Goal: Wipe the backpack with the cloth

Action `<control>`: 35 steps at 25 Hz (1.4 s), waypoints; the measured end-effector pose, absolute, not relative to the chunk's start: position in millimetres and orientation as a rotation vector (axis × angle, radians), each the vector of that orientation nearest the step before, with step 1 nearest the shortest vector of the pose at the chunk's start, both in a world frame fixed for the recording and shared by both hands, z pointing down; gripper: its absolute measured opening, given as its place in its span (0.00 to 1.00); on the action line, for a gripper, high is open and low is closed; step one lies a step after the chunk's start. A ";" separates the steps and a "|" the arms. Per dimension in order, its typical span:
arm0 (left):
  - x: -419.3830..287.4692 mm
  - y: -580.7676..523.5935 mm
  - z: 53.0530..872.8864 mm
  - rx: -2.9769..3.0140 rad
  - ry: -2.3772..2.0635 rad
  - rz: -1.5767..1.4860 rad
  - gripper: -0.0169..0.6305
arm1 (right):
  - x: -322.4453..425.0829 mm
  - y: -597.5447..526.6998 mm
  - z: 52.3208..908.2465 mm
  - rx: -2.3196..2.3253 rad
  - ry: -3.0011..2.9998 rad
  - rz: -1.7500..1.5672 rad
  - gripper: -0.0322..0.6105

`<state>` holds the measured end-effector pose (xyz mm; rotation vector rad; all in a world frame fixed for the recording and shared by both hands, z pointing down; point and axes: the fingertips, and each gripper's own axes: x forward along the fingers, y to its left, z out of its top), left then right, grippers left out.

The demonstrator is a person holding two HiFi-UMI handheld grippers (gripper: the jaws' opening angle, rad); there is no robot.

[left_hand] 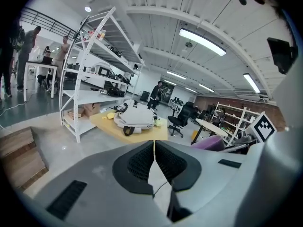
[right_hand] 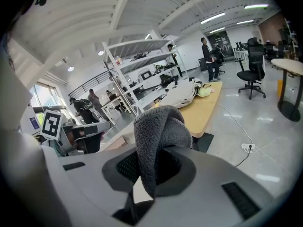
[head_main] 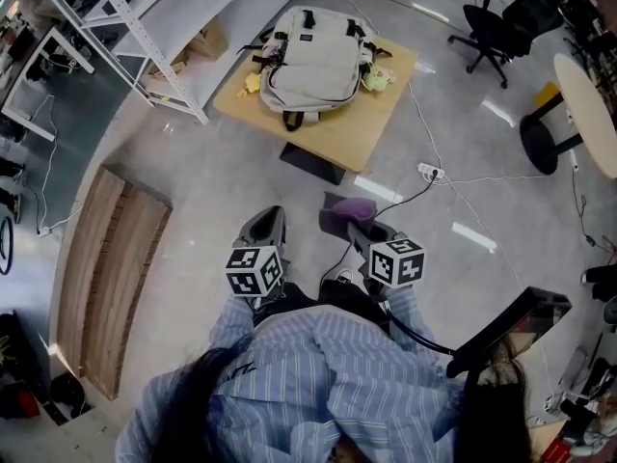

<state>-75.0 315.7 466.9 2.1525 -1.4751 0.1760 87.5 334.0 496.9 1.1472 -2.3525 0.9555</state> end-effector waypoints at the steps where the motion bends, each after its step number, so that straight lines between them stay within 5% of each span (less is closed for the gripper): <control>1: -70.5 314.8 467.8 2.141 -1.486 0.174 0.05 | 94.3 332.3 498.2 1.138 -2.352 0.956 0.11; 18: -18.8 302.4 480.7 2.010 -1.592 0.184 0.05 | 165.3 306.5 522.9 1.061 -2.333 1.022 0.11; 35: -87.4 129.3 483.5 2.102 -1.536 0.228 0.05 | 126.0 161.1 518.3 1.264 -2.267 1.043 0.11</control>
